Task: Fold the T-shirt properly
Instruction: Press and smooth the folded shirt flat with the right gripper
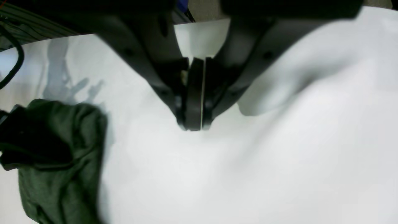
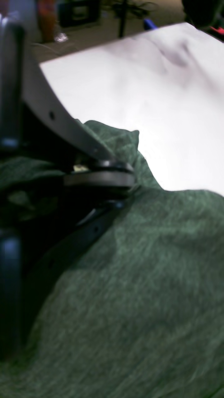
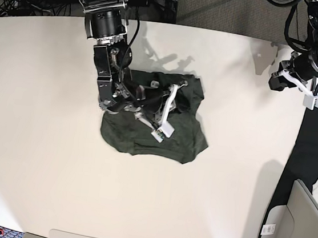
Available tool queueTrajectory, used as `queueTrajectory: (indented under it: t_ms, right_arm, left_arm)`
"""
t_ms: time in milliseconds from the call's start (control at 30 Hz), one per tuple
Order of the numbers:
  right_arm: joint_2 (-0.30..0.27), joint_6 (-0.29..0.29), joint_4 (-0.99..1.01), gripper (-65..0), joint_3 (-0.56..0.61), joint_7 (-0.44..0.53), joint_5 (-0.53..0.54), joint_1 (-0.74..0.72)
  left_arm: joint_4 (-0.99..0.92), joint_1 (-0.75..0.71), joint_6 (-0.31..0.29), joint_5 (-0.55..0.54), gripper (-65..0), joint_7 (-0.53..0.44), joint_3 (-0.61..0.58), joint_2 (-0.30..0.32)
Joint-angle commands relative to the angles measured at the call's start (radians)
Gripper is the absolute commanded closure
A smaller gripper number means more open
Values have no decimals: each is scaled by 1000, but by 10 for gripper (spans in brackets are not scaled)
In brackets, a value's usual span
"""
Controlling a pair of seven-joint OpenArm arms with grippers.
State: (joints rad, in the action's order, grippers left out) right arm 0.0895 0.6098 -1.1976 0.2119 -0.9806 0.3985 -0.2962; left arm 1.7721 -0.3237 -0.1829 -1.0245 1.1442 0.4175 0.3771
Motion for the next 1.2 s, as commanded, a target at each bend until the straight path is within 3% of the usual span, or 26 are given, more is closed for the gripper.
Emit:
queueTrajectory:
  t_ms: [0,500,733,1033,1167]
  right_arm:
    - [-37,-57,8,-38,-10,-93,-135,-5]
    - [-142,-57,-1,-38,-91,-97,-132,-54]
    - [-136,-49,-75,-38,-81,-100,-125,-53]
    - [-133,-49,-379,-38,-79,-151,118,101]
    - [-136,-47,-460,-38,-79,-149,176,176]
  left_arm:
    - [16,4,-4,-20,-6,-8,10,15]
    - [16,5,-4,-18,-6,-8,10,16]
    - [16,5,-4,-20,-6,-8,10,18]
    - [62,4,-4,-18,-6,-8,48,15]
    - [131,-30,-4,-17,-6,-8,88,15]
